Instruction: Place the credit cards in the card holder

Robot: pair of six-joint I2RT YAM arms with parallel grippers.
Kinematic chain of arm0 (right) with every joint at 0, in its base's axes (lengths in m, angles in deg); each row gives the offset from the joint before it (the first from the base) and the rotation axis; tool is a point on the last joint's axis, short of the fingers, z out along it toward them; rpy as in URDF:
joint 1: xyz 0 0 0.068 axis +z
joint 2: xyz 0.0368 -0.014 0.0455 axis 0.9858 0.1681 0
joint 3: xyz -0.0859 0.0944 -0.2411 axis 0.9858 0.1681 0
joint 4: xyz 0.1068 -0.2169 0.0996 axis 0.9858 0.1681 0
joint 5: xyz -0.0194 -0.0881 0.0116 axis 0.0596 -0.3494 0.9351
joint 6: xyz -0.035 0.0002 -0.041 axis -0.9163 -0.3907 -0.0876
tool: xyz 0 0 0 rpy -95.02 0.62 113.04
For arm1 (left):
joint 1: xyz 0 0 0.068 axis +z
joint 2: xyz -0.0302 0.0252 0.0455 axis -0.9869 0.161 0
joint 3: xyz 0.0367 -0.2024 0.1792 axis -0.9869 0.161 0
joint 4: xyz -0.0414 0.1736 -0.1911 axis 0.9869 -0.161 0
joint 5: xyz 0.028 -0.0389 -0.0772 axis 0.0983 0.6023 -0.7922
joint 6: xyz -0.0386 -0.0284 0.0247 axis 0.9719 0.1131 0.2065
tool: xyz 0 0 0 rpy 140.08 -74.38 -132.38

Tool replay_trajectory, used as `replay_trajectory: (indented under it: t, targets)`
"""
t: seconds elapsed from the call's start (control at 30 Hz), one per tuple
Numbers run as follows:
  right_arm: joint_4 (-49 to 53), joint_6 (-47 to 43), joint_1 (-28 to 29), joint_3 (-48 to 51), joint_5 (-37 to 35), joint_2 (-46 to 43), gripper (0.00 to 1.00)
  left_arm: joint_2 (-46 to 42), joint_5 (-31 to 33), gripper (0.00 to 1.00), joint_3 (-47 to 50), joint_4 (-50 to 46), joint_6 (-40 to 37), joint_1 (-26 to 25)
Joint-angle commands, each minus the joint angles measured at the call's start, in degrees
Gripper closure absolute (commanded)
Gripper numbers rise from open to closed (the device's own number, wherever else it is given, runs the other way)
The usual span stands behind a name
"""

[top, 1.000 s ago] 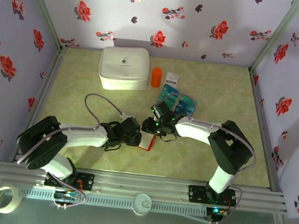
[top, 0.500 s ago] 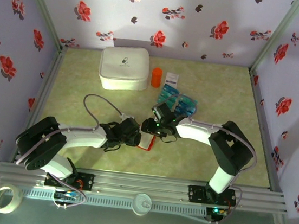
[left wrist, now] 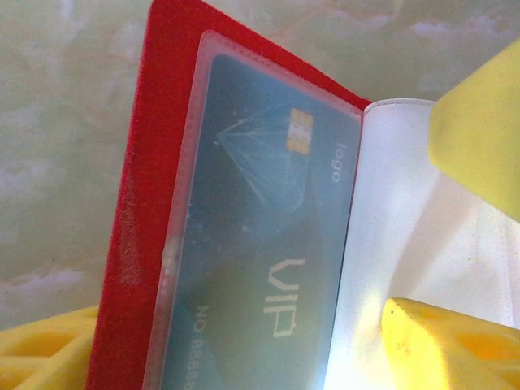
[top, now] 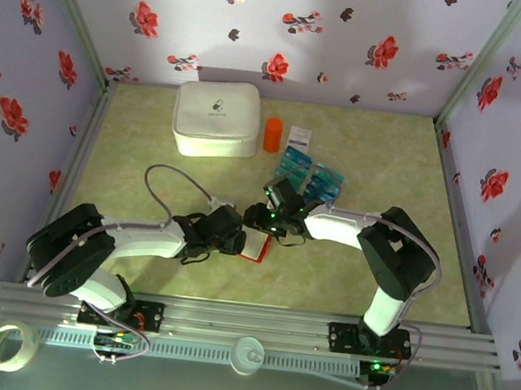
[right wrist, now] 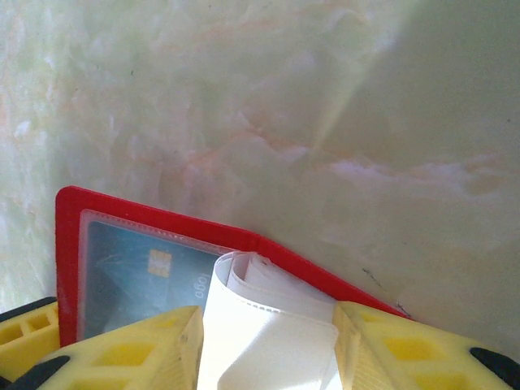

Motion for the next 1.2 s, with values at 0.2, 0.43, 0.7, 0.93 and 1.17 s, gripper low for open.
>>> replay_trajectory:
  t: [0.2, 0.43, 0.7, 0.93, 1.17]
  targets:
    - [-1.92, 2.16, -0.48, 0.01, 3.16, 0.60, 0.64, 0.67, -3.39, 0.25, 1.24, 1.46, 1.27, -0.90]
    - [-3.16, 3.11, -0.41, 1.16, 3.76, -1.35, 0.66, 0.24, -3.39, 0.25, 1.49, 1.54, 1.45, -0.89]
    - [-5.03, 4.07, -0.41, 1.42, 4.81, -1.15, 0.64, -1.23, -3.13, 0.25, 1.25, 0.97, 1.19, -0.90]
    - [-5.56, 4.18, -0.42, 1.45, 4.76, -0.26, 0.59, -1.86, -2.77, 0.24, 1.34, 0.58, 1.21, -0.97]
    - [-5.86, 4.15, -0.48, 2.00, 4.78, 0.64, 0.53, -4.27, -1.90, 0.23, 1.19, -0.69, 1.21, -0.90]
